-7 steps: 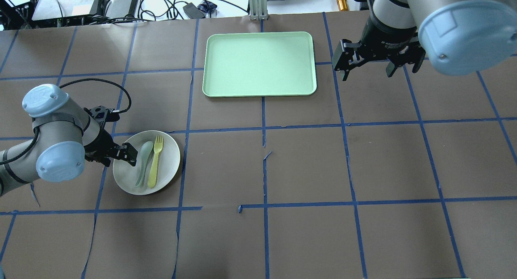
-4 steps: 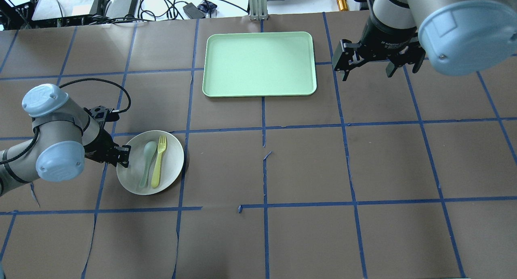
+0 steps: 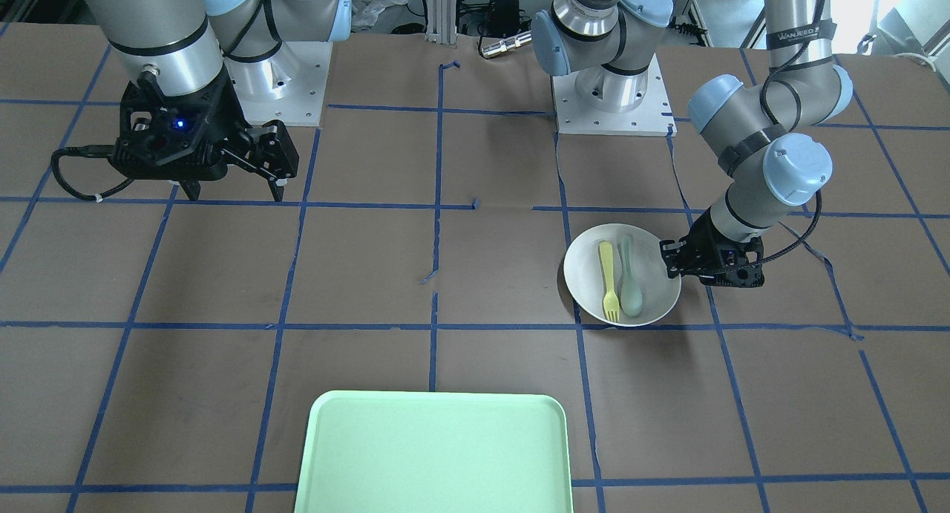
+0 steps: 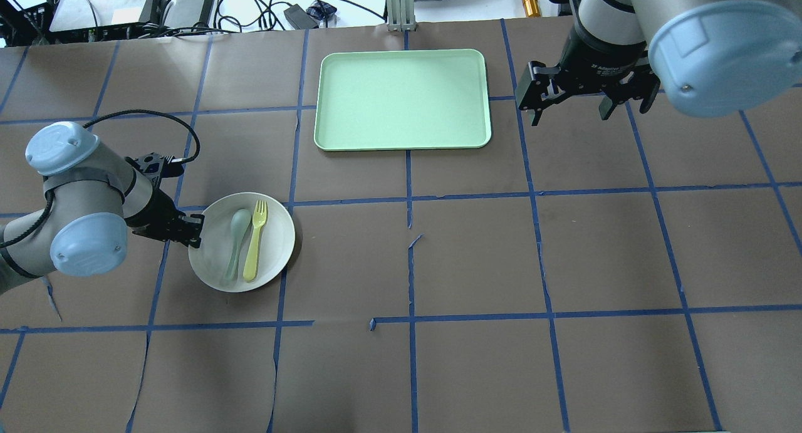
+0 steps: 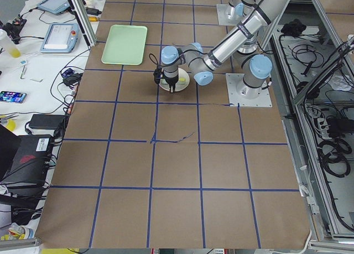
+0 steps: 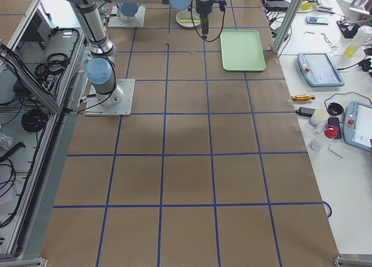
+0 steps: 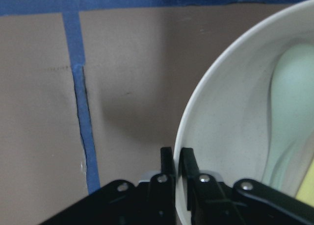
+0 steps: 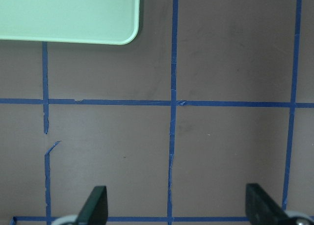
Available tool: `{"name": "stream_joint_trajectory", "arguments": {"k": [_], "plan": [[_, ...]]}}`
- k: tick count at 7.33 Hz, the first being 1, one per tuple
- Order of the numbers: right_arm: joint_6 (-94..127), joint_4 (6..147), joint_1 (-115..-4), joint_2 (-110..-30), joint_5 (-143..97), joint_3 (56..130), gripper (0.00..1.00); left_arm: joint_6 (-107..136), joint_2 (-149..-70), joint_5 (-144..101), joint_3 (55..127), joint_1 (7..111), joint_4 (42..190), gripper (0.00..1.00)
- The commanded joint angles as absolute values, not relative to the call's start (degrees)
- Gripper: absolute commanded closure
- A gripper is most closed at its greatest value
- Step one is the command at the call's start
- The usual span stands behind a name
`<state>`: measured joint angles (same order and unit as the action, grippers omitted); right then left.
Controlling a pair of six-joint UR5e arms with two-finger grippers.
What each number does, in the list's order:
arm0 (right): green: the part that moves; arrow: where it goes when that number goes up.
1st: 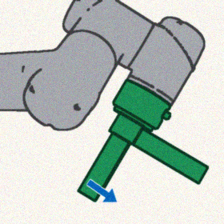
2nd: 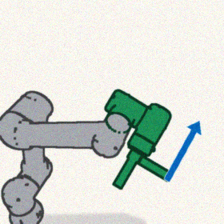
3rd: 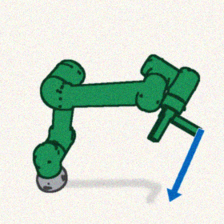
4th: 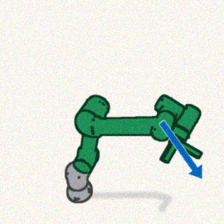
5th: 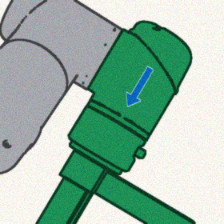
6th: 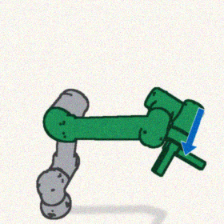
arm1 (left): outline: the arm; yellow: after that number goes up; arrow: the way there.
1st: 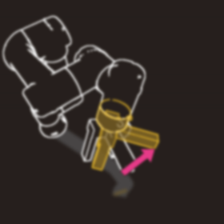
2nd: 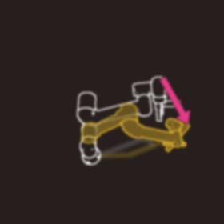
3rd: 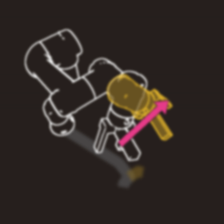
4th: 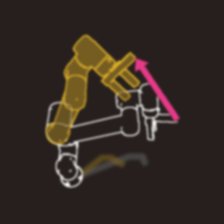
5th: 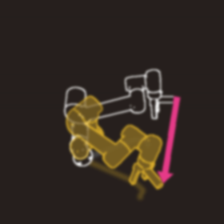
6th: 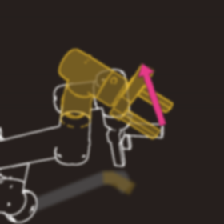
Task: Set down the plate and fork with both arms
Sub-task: 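Slide the white plate with the left gripper onto the green tray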
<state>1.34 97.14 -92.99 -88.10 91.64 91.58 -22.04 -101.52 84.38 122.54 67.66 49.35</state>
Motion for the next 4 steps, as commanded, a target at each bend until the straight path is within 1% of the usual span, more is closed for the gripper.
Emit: {"name": "stream_joint_trajectory", "arguments": {"k": [1, 2, 4], "plan": [[1.41, 97.29, -92.99, -87.98, 91.67, 91.58, 0.00, -17.95, -102.56, 76.22, 118.59, 68.55, 51.49, 1.00], [1.41, 97.21, -92.99, -88.07, 91.58, 91.58, 0.00, -15.58, -103.87, 76.03, 114.13, 70.82, 55.42, 1.00], [1.41, 97.21, -92.99, -88.07, 91.58, 91.58, 0.00, -6.20, -109.39, 71.04, 99.57, 78.02, 65.87, 1.00]]}}
